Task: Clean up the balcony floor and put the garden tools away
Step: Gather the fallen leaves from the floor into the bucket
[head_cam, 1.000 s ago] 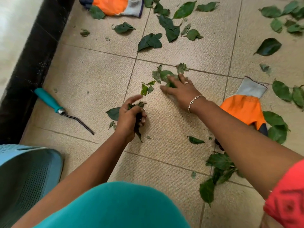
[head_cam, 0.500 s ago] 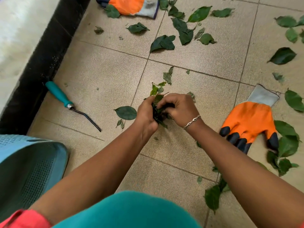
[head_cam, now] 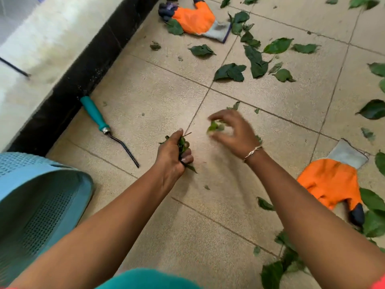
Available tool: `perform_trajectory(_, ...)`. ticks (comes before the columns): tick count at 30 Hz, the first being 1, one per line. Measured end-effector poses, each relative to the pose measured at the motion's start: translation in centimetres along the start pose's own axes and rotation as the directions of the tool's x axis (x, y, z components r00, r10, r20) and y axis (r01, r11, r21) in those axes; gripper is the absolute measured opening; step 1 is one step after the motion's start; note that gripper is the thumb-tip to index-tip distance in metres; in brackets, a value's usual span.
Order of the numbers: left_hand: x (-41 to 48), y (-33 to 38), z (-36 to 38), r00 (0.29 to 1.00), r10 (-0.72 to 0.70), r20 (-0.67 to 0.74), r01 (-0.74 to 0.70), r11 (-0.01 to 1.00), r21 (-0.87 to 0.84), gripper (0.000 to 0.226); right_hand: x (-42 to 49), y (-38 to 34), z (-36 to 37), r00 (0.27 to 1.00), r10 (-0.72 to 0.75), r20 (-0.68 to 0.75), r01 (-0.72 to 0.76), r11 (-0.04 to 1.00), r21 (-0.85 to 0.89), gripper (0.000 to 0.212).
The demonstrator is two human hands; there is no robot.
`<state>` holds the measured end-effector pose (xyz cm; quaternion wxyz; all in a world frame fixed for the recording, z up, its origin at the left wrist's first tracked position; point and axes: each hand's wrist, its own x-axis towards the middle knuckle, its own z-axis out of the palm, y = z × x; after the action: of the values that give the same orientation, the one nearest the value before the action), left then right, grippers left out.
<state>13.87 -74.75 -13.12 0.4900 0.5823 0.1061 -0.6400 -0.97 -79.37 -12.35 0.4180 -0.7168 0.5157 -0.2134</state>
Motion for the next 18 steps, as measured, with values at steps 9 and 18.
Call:
perform_trajectory(9, 0.4, 3.1, -4.2, 0.999, -0.007, 0.054, 0.005, 0.999, 0.046, 0.025, 0.7, 3.8, 4.7, 0.996, -0.093, 0.007, 0.083, 0.844, -0.530, 0.046)
perform_trajectory(18, -1.2, 3.1, -5.9, 0.996, 0.059, 0.060, -0.064, 0.994, 0.086, 0.018, -0.2, -1.9, 6.7, 0.984, 0.013, -0.178, 0.004, 0.995, 0.095, 0.023)
